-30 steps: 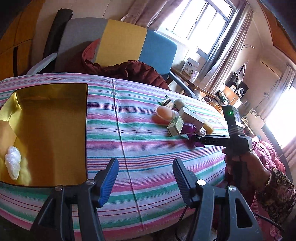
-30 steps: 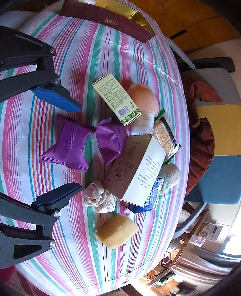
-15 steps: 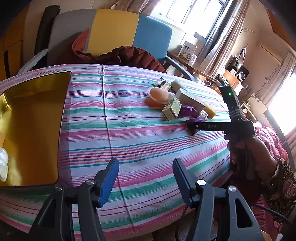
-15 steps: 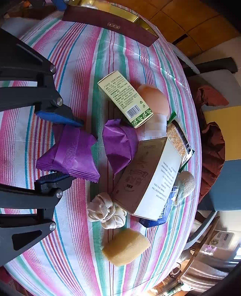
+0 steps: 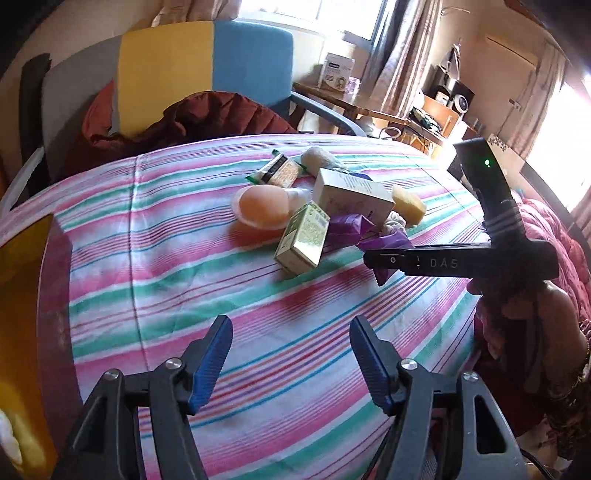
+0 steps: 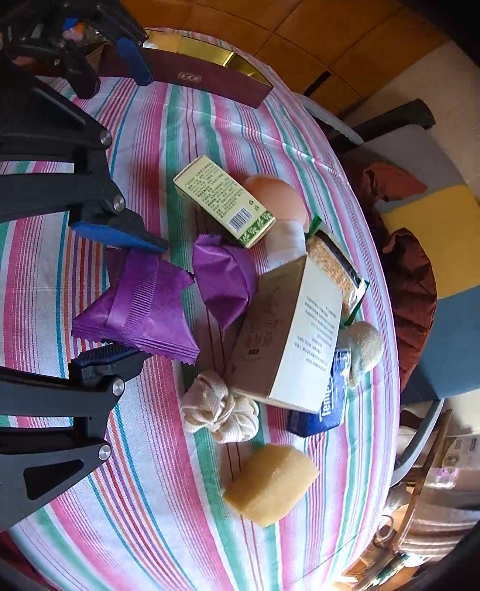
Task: Organize objects
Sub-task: 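Grasp the green-and-white small box with the left tool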
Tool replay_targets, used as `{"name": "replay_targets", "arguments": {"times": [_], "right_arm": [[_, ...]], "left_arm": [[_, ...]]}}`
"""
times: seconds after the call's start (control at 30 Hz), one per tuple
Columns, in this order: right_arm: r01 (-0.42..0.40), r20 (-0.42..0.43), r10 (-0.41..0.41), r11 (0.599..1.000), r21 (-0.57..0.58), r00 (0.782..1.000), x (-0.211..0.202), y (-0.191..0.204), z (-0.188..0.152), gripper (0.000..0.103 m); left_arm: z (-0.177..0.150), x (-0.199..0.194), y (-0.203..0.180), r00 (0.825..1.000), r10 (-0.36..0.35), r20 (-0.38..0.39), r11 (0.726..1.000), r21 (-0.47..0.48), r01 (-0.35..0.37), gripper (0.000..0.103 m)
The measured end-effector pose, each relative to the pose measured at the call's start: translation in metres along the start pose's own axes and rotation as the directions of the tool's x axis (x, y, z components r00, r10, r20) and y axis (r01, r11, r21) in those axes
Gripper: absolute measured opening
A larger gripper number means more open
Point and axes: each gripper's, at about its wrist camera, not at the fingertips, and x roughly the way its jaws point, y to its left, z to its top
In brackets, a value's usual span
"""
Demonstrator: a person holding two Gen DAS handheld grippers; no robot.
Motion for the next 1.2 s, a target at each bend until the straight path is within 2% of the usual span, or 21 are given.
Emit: {"name": "replay_targets", "arguments": {"times": [0.1, 0.23, 0.4, 0.5, 0.6, 0.67, 0.73, 0.8, 0.9, 1.07, 1.2], "right_arm": [[-0.007, 0.008, 0.006, 0.997, 0.076, 1.0, -0.001, -0.016, 0.003, 0.046], [-0.038, 0.024, 0.035, 0.988, 0.15, 0.999, -0.006, -0.028, 0.003, 0.046], [-0.058, 0.037, 0.052, 0.982, 0.183, 0.998, -0.008, -0.034, 0.004, 0.046], [-0.06, 0.032, 0.055, 0.98, 0.187, 0.998, -0.005, -0.035, 0.005, 0.046], [-0.062, 0.029, 0.057, 0.981, 0.183, 0.998, -0.003, -0.035, 0.006, 0.046], [-0.062, 0.03, 0.058, 0.981, 0.183, 0.998, -0.003, -0.036, 0.007, 0.046], [-0.068, 0.031, 0.063, 0.98, 0.185, 0.997, -0.003, -0.037, 0.007, 0.046], [-0.071, 0.035, 0.066, 0.98, 0.186, 0.997, -0.004, -0.037, 0.007, 0.046], [-0.075, 0.039, 0.069, 0.98, 0.182, 0.997, -0.004, -0.036, 0.008, 0.046], [-0.095, 0.058, 0.086, 0.98, 0.173, 0.995, -0.007, -0.034, 0.008, 0.046], [-0.133, 0.076, 0.122, 0.979, 0.153, 0.99, -0.01, -0.03, 0.009, 0.046]], "left_arm": [[0.014, 0.022, -0.012, 1.0, -0.003, -0.017, 0.998, 0.059, 0.004, 0.069], [0.033, 0.047, -0.021, 0.999, 0.034, -0.025, 0.993, 0.118, -0.031, 0.069], [0.048, 0.08, -0.027, 0.995, 0.083, -0.05, 0.978, 0.198, -0.071, 0.069], [0.049, 0.092, -0.021, 0.994, 0.095, -0.052, 0.979, 0.186, -0.084, 0.069], [0.047, 0.097, -0.014, 0.995, 0.093, -0.02, 0.983, 0.163, -0.089, 0.068], [0.043, 0.098, -0.01, 0.998, 0.061, -0.007, 0.989, 0.135, -0.059, 0.055], [0.037, 0.101, -0.007, 0.998, 0.065, 0.003, 0.99, 0.122, -0.064, 0.043], [0.036, 0.098, -0.003, 0.997, 0.068, 0.028, 0.992, 0.108, -0.071, 0.036], [0.031, 0.094, 0.004, 0.997, 0.068, 0.042, 0.994, 0.08, -0.071, 0.035], [0.014, 0.082, 0.001, 0.992, 0.098, 0.078, 0.989, 0.108, -0.106, 0.033], [0.003, 0.07, 0.012, 0.989, 0.109, 0.102, 0.992, 0.059, -0.115, 0.032]]}}
